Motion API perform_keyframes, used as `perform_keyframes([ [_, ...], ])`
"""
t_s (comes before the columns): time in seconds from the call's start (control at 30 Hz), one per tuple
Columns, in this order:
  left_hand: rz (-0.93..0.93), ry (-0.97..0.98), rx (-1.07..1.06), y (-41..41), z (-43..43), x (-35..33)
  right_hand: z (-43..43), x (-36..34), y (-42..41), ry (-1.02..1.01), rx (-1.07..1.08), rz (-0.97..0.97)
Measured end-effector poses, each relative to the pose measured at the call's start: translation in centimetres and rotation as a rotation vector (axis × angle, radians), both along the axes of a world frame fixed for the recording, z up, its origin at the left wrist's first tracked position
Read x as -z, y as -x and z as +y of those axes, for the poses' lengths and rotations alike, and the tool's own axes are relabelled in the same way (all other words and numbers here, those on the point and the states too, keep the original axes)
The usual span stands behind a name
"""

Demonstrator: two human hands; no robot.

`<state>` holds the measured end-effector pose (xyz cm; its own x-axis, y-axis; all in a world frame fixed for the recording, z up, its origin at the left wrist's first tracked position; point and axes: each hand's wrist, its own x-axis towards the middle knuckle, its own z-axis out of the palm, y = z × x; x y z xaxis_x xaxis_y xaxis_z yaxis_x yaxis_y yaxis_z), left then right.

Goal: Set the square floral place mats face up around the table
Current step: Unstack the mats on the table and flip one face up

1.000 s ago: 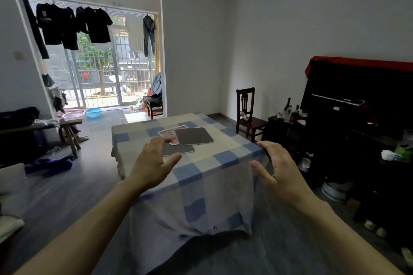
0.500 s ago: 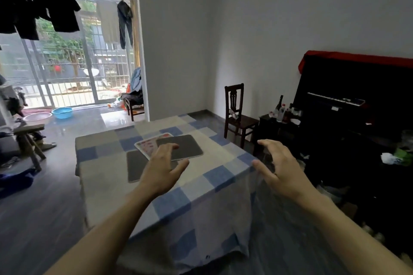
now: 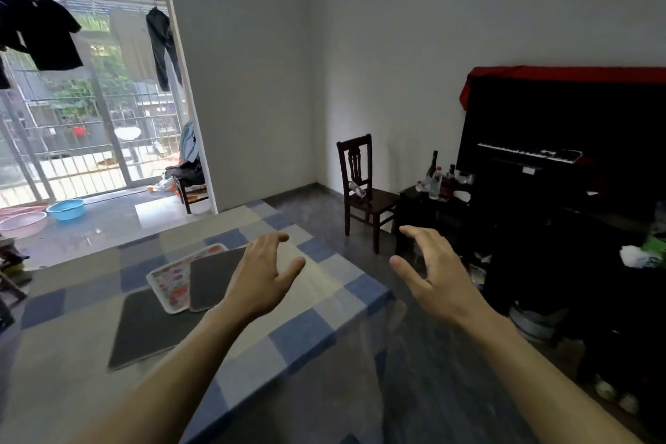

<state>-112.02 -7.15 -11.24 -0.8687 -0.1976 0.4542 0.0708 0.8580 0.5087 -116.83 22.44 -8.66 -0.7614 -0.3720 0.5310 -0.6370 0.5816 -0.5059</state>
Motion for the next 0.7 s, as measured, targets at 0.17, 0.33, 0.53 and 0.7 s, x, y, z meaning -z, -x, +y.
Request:
perform_keyframes([
  [0.17,-0.022,0.001,-0.008,9.0,4.6,-0.4,5.5,-1.1,8.2,0.029,0.033,-0.008],
  [0.33,-0.013,0.015,0.022,17.6,8.2,0.4,8.2,-0.7,15.8,0.001,0.051,-0.017],
  [0.53,0.001,0.022,0.017,29.7,8.8,2.7,9.0,1.0,26.2,-0.030,0.077,-0.051],
  [0.7,0.022,0.031,0.033,41.4,7.7,3.4,8.1,1.0,36.7,-0.120,0.085,-0.055],
])
